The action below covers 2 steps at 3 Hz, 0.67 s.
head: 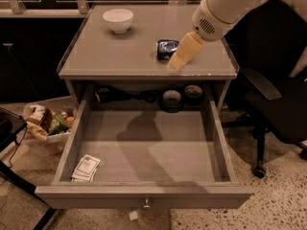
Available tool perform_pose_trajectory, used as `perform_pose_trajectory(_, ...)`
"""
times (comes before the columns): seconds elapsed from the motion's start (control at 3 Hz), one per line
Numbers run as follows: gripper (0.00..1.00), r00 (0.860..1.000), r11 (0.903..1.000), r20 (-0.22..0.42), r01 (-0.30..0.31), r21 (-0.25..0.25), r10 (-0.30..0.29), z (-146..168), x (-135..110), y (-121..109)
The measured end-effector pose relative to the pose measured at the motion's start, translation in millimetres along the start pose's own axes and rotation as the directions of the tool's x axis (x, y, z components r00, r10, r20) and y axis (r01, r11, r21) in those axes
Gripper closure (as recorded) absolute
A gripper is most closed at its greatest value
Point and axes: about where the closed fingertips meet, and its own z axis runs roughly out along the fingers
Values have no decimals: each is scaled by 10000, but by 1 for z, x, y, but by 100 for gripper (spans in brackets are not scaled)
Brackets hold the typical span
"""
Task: Place pepsi can into top drawer
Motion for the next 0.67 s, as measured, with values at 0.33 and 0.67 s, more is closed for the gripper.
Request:
perform_pose_trajectory(0.33,0,9970,9969,-21,-780,-40,780,2,-1,2)
perform_pose_trajectory(0.67,0,9969,9969,-20,-783,-39,782,2,-1,2)
